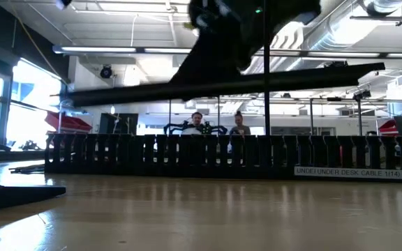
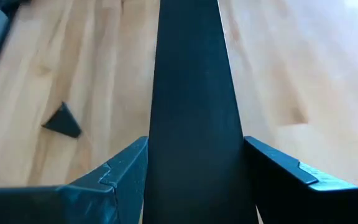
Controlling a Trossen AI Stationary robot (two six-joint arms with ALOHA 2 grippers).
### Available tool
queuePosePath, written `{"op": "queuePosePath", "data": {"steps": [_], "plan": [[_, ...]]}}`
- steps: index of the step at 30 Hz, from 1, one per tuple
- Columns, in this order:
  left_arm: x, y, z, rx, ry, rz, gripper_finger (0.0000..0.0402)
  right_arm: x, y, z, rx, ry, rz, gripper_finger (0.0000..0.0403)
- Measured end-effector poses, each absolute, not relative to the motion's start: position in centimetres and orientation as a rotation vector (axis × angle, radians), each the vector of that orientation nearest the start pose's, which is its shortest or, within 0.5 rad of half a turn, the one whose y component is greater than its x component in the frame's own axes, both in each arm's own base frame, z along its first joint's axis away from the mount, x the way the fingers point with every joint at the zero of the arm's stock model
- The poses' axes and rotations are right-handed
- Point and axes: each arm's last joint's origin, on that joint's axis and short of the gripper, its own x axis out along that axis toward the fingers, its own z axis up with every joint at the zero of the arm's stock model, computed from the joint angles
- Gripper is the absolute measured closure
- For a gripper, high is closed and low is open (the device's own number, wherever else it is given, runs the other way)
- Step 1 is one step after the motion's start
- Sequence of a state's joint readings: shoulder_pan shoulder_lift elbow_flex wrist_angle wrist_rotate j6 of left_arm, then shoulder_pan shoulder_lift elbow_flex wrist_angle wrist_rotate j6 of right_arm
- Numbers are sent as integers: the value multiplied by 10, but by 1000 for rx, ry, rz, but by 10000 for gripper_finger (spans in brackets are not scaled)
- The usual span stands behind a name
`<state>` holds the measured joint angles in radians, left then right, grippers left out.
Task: Ziptie cables
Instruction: Close the black cable duct
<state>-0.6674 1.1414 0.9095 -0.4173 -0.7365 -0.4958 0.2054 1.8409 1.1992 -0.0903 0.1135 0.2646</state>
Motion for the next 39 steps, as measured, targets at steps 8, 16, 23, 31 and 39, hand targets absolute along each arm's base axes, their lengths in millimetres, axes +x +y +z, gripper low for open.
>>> {"op": "queuePosePath", "data": {"steps": [8,16,23,31,39], "plan": [[183,-131,233,-143,604,270,401,413,89,183,72,838,-100,188],[174,-135,214,-196,581,268,402,414,92,192,82,858,-41,188],[169,-131,189,-236,565,252,401,410,89,186,87,898,-41,188],[168,-130,183,-265,548,235,401,412,87,193,98,885,-20,189],[177,-125,175,-252,575,283,401,409,87,191,117,916,-25,189]]}}
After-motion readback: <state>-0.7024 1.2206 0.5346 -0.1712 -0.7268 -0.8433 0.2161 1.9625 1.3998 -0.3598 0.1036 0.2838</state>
